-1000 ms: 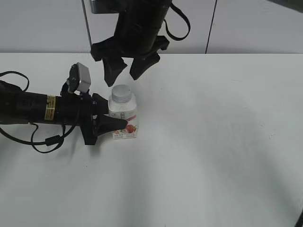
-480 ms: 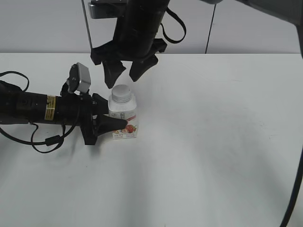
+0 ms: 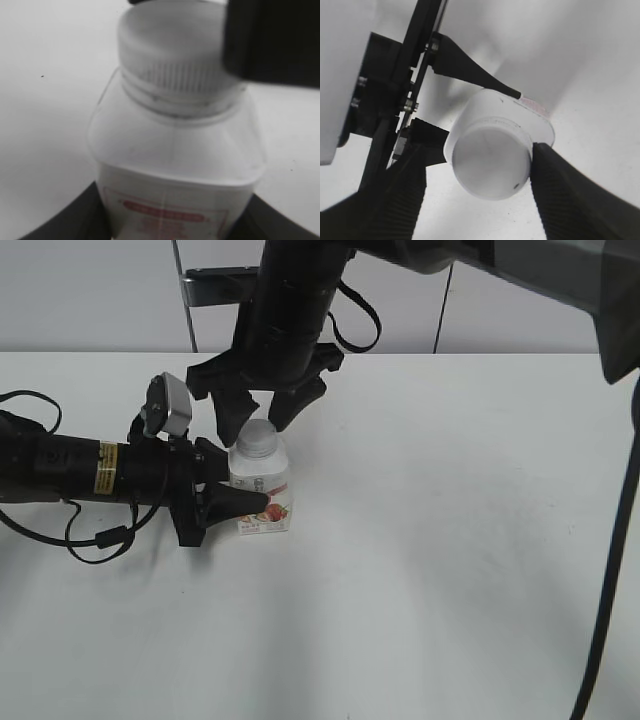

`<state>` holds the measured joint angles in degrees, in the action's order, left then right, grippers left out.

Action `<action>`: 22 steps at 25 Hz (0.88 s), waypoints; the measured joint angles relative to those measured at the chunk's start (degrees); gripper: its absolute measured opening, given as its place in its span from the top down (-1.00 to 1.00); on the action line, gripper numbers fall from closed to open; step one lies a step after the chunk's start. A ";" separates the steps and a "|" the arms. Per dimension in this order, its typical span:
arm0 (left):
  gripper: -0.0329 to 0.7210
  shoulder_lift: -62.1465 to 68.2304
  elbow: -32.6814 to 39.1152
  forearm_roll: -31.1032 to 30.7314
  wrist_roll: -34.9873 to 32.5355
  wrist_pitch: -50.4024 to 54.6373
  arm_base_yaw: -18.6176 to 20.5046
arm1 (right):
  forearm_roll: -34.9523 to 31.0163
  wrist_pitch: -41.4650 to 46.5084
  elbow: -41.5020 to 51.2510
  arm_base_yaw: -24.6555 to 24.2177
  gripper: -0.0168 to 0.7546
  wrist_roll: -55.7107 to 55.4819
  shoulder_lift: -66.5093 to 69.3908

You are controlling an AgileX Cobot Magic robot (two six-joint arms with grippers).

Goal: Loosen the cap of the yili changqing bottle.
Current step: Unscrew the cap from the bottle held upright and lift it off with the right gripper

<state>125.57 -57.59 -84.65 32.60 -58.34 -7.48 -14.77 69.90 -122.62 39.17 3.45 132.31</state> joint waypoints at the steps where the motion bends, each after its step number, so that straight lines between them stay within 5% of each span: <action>1: -0.04 0.00 0.00 0.00 0.00 0.00 0.00 | 0.15 0.00 0.00 0.00 -0.38 -0.20 0.00; 14: -0.04 0.00 0.00 0.00 0.00 0.04 0.00 | 1.65 0.00 0.32 0.01 -0.36 -1.55 0.00; 22: -0.04 0.00 0.00 0.00 0.00 0.04 0.00 | 2.30 0.00 0.39 0.35 -0.05 -1.55 0.03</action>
<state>125.57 -57.59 -84.65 32.60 -58.30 -7.48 -12.47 69.90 -122.23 39.52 1.90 132.34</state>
